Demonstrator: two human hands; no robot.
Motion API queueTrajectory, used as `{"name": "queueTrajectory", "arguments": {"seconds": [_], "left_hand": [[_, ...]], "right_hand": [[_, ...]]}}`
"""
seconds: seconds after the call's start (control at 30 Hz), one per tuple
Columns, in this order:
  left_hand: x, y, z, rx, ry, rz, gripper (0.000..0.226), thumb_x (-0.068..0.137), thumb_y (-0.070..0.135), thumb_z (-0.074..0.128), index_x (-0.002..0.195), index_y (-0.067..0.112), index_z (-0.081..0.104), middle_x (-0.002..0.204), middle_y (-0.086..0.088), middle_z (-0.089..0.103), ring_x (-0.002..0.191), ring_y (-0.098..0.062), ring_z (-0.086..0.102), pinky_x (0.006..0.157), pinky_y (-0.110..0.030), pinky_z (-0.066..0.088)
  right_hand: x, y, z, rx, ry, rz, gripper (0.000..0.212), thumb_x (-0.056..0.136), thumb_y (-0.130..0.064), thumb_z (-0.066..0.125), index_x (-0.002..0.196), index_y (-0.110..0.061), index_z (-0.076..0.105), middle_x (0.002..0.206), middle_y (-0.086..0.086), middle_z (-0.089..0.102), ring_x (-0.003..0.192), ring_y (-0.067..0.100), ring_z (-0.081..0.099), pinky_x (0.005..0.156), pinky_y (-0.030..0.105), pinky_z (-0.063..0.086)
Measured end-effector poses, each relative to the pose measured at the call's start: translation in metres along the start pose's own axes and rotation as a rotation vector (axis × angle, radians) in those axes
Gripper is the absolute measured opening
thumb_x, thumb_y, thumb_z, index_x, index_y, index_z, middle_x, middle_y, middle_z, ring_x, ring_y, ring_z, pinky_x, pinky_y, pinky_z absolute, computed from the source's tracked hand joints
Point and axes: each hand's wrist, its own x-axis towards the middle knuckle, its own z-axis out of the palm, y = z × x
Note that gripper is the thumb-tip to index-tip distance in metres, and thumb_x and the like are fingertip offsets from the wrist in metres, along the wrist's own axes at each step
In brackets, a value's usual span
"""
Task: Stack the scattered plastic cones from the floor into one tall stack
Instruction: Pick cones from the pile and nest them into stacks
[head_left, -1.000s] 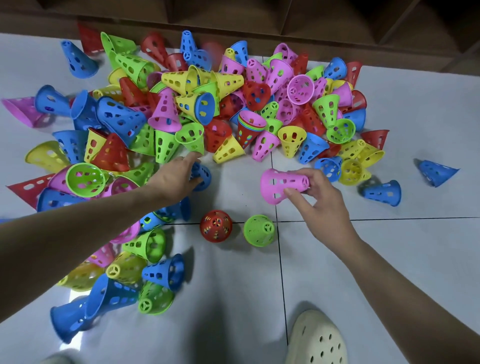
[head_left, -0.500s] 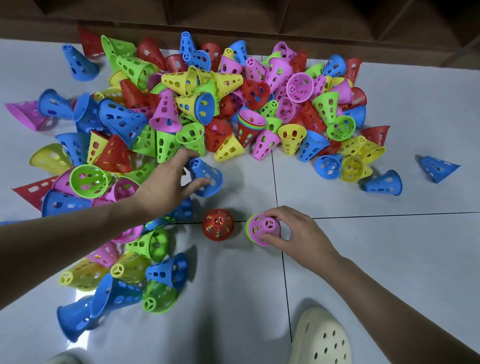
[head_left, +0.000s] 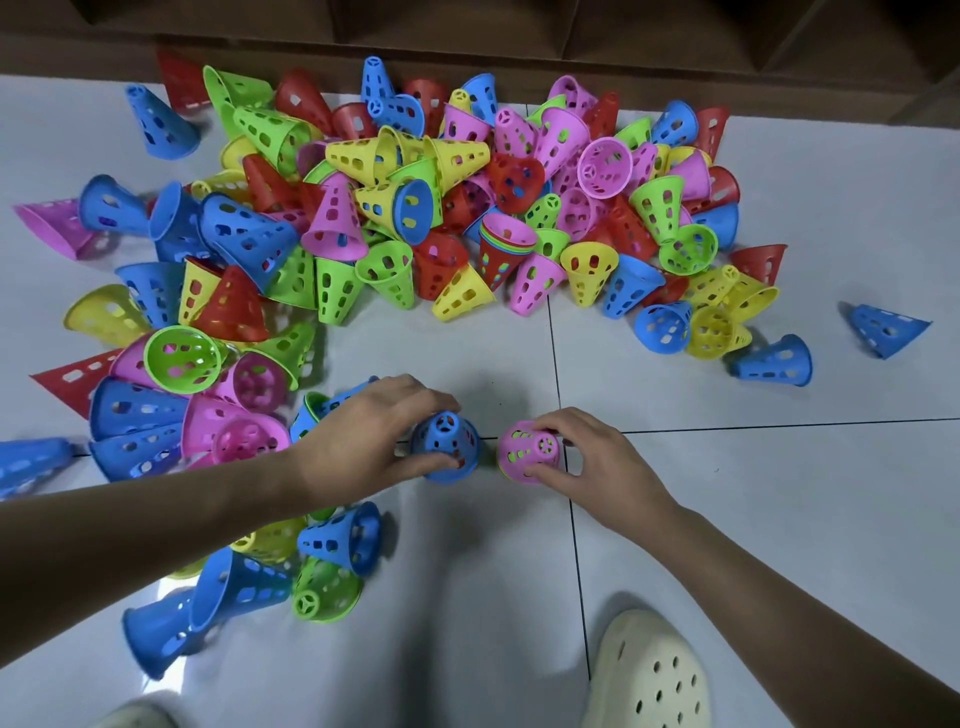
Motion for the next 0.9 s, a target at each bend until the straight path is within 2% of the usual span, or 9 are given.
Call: {"name": "queueTrajectory", "arguments": {"seconds": [0.07,0.17,0.23,0.33,0.47,0.53,0.67,0.8,0.9], "left_hand": [[-0.001,-0.006,0.005,0.06,-0.06,0.058,0.046,0.091,0.052,0.065,0.123,0.019,0.058,0.108,0.001,0.066,0.097,-0.019,0.06,0.088,-0.034,0.05],[-0.003,-0.014,0.009,0.071,-0.124,0.022,0.048,0.093,0.055,0.059,0.126,0.021,0.058,0.114,0.001,0.066,0.102,-0.02,0.061,0.092,-0.039,0.052],[-0.005,-0.018,0.009,0.079,-0.146,0.003,0.054,0.092,0.057,0.06,0.131,0.02,0.056,0.118,0.002,0.065,0.107,-0.019,0.06,0.095,-0.038,0.05],[-0.008,-0.028,0.002,0.224,-0.162,-0.017,0.069,0.085,0.054,0.067,0.139,0.015,0.05,0.127,-0.003,0.062,0.117,-0.019,0.057,0.107,-0.036,0.042],[-0.016,-0.05,-0.011,0.359,-0.235,-0.306,0.097,0.079,0.059,0.07,0.154,0.016,0.026,0.153,-0.009,0.041,0.14,-0.024,0.038,0.12,-0.039,0.024],[-0.019,-0.057,-0.014,0.342,-0.305,-0.458,0.107,0.076,0.063,0.073,0.156,0.017,0.019,0.154,-0.008,0.038,0.142,-0.025,0.035,0.12,-0.04,0.024],[-0.019,-0.062,-0.012,0.323,-0.319,-0.591,0.096,0.076,0.056,0.077,0.151,0.017,0.032,0.143,-0.006,0.051,0.129,-0.024,0.048,0.113,-0.039,0.034],[-0.014,-0.063,-0.008,0.407,-0.29,-0.537,0.069,0.077,0.058,0.073,0.131,0.022,0.051,0.116,0.002,0.063,0.105,-0.017,0.056,0.103,-0.035,0.037],[-0.009,-0.063,-0.006,0.4,-0.287,-0.534,0.065,0.077,0.065,0.067,0.124,0.022,0.052,0.102,0.004,0.063,0.096,-0.018,0.057,0.1,-0.037,0.037]], "right_hand": [[0.001,0.0,0.0,0.006,-0.008,0.011,0.039,0.076,-0.053,0.064,0.112,-0.04,0.058,0.107,-0.022,0.058,0.101,0.005,0.06,0.088,0.038,0.053],[0.003,0.0,0.0,0.031,-0.003,0.009,0.037,0.077,-0.052,0.067,0.109,-0.037,0.059,0.107,-0.019,0.059,0.103,0.007,0.061,0.088,0.039,0.053],[0.004,-0.002,-0.001,0.041,0.007,0.003,0.034,0.077,-0.05,0.07,0.106,-0.036,0.058,0.106,-0.017,0.06,0.103,0.008,0.061,0.087,0.039,0.053],[0.007,-0.006,-0.003,0.053,0.017,-0.002,0.032,0.077,-0.05,0.072,0.102,-0.035,0.059,0.104,-0.016,0.059,0.102,0.009,0.061,0.086,0.04,0.053],[0.012,-0.007,-0.005,0.092,0.049,0.005,0.036,0.076,-0.052,0.071,0.104,-0.033,0.06,0.107,-0.016,0.06,0.104,0.009,0.06,0.088,0.039,0.053],[0.013,-0.006,-0.005,0.095,0.06,0.007,0.037,0.076,-0.055,0.07,0.104,-0.032,0.06,0.107,-0.016,0.059,0.105,0.008,0.06,0.088,0.038,0.053],[0.014,-0.005,-0.004,0.109,0.065,0.003,0.034,0.077,-0.053,0.07,0.102,-0.031,0.06,0.105,-0.015,0.059,0.104,0.01,0.06,0.087,0.039,0.053],[0.012,-0.004,-0.003,0.13,0.057,-0.003,0.027,0.079,-0.043,0.075,0.1,-0.031,0.061,0.103,-0.014,0.06,0.104,0.011,0.061,0.087,0.039,0.053],[0.011,-0.005,-0.004,0.138,0.058,-0.011,0.025,0.08,-0.041,0.074,0.098,-0.031,0.061,0.102,-0.014,0.061,0.103,0.011,0.062,0.087,0.038,0.053]]}}
